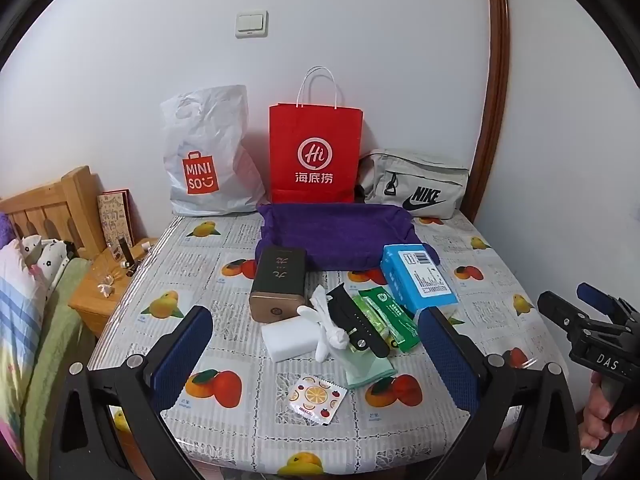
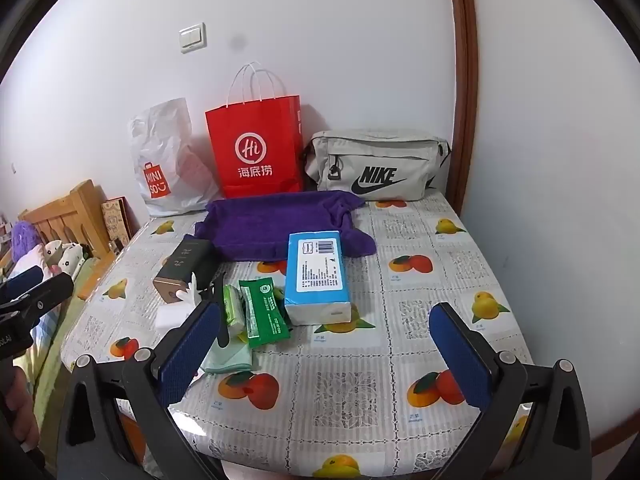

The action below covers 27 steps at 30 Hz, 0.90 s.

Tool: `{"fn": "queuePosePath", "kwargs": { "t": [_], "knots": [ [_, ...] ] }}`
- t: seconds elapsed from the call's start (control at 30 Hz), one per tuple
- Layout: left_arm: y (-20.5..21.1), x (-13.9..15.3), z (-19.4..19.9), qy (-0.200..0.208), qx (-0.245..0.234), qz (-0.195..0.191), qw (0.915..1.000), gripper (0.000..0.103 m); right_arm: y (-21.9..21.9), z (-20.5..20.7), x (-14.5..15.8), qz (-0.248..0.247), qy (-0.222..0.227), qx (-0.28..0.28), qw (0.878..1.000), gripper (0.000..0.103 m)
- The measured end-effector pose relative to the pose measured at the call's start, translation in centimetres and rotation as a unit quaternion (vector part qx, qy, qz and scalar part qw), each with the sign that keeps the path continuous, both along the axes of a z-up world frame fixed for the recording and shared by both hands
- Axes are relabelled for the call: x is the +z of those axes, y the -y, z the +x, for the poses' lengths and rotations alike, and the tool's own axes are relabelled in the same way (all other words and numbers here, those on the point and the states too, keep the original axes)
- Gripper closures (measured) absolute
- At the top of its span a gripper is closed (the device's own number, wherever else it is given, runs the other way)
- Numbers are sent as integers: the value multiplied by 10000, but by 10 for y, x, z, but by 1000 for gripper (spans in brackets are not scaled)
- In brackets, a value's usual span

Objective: Organize soft objects

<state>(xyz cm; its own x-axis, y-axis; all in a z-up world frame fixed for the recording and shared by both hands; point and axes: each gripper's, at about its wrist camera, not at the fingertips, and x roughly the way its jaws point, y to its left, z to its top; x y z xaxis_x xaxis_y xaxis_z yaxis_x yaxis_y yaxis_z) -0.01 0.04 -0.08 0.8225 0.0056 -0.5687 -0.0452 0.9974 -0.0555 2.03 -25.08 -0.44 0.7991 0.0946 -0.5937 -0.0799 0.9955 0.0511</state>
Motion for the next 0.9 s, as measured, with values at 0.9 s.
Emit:
{"fn": "queuePosePath", "kwargs": {
  "t": [0.9],
  "knots": [
    [2,3,-4,32,-50,-42,10000,0,-4,-8,14,-3,101,5,9999,0]
  ]
}}
